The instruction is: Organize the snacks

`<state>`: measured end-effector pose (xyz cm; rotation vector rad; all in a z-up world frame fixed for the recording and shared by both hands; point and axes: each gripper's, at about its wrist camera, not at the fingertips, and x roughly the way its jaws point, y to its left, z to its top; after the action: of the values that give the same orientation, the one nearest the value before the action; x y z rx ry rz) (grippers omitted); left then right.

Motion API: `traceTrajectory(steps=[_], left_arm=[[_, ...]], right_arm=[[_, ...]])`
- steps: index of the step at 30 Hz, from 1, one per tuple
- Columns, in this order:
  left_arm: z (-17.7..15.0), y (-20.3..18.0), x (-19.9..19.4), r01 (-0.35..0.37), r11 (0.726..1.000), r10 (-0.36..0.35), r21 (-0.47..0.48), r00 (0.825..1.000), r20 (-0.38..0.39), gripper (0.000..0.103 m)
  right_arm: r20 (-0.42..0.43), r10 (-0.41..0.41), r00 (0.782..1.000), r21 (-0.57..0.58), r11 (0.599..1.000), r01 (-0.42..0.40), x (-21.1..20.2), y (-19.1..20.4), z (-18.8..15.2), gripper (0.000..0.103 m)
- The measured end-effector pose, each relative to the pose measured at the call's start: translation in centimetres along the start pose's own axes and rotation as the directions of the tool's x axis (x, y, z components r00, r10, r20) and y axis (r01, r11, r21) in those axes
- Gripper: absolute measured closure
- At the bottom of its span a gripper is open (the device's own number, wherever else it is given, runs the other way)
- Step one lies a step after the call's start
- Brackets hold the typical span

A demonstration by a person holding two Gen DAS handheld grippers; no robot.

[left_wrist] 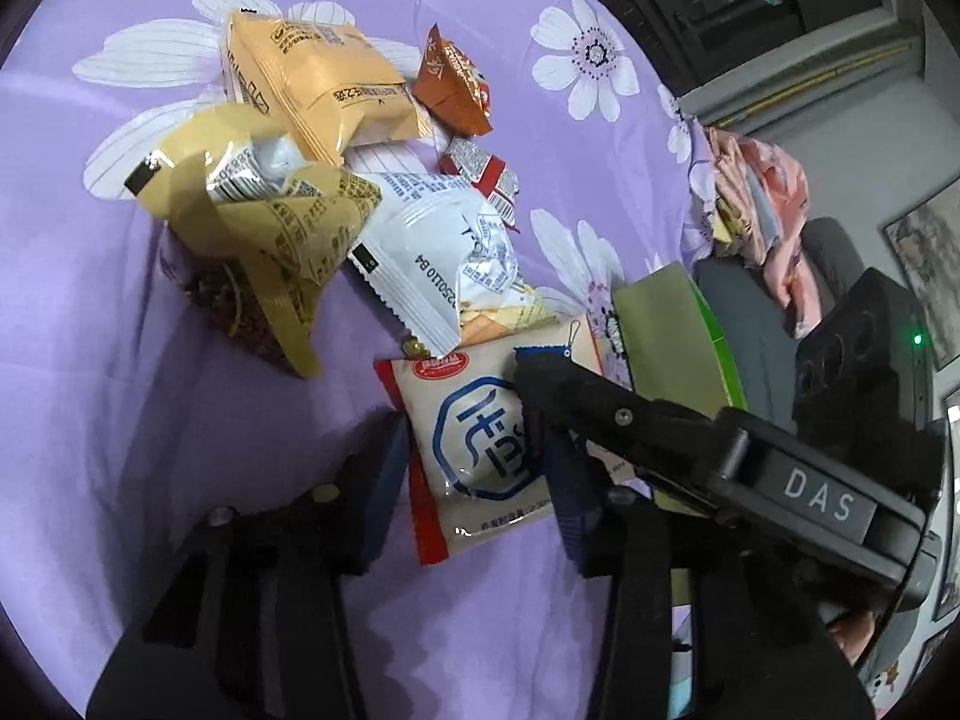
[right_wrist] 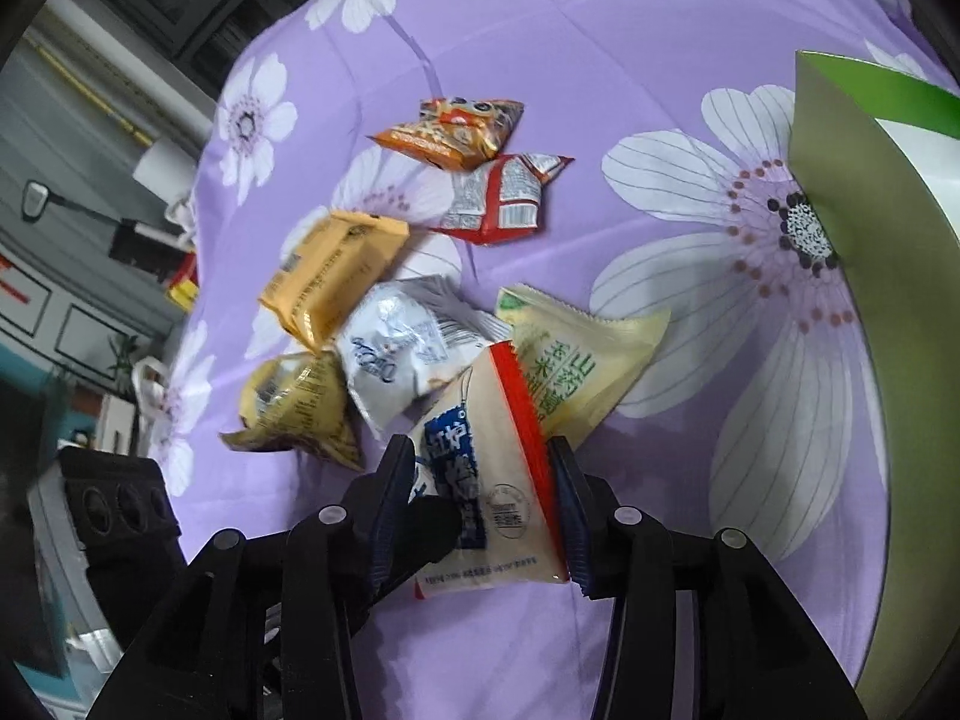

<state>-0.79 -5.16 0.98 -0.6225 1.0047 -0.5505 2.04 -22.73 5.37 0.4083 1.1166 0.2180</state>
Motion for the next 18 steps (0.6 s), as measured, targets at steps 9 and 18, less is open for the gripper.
traceTrajectory(steps=[9, 18], left_arm=[[-0.1, -3.1, -1.7, 0.079, 0.996, -0.079, 0.034, 0.997, -0.002, 0.067], [0.7, -7.3, -1.6, 0.102, 0.990, -0.105, 0.099, 0.994, 0.024, 0.067]], right_arm=[[0.080, 0.064, 0.995, 0.003, 0.998, -0.064, -2.8, 0.1, -0.3, 0.058], [0.204, 0.107, 0.973, 0.023, 0.993, -0.114, -7.4, -0.7, 0.2, 0.058]])
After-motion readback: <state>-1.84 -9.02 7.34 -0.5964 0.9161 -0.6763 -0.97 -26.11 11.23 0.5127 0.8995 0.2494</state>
